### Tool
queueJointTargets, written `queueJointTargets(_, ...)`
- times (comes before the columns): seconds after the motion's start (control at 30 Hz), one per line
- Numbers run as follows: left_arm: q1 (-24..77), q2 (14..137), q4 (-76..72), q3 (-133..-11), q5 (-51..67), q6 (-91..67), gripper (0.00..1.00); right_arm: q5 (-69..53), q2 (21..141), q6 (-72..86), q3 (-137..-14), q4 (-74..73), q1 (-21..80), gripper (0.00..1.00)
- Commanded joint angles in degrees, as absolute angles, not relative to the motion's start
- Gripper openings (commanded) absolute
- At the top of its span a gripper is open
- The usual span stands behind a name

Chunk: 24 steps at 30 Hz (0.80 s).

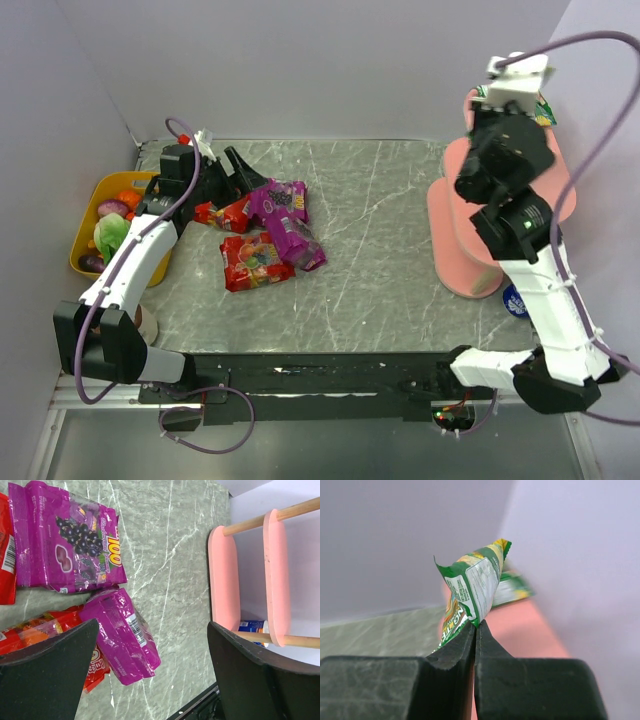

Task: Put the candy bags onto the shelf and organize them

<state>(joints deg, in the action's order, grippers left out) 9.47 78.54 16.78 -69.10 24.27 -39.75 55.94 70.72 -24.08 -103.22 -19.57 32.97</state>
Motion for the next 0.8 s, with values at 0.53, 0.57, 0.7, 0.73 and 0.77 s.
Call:
queueJointTargets(0.53,9.5,81.8,13.9,-70.5,28.5,-41.6,0.96,63.2,59.9,-52.5,-76.5,-3.8,19.2,0.0)
queueJointTargets(0.57,9.5,82.0,14.1,-70.6,28.5,-41.6,0.96,62.9,59.7,-48.9,-76.6,-5.9,19.2,0.0)
queueJointTargets(0.7,9.5,82.6,13.8,-70.8,29.1,-41.7,0.96,62.5,60.3,-45.0,-76.7,-11.7,19.1,0.0)
queueJointTargets(0.73,9.4,82.8,13.7,-70.8,29.1,-41.8,0.96,62.8,60.6,-44.9,-76.6,-11.4,19.1,0.0)
queueJointTargets(0.77,9.5,82.7,13.8,-71.1,29.1,-41.7,0.96,62.8,61.0,-44.7,-76.6,-11.2,19.1,0.0)
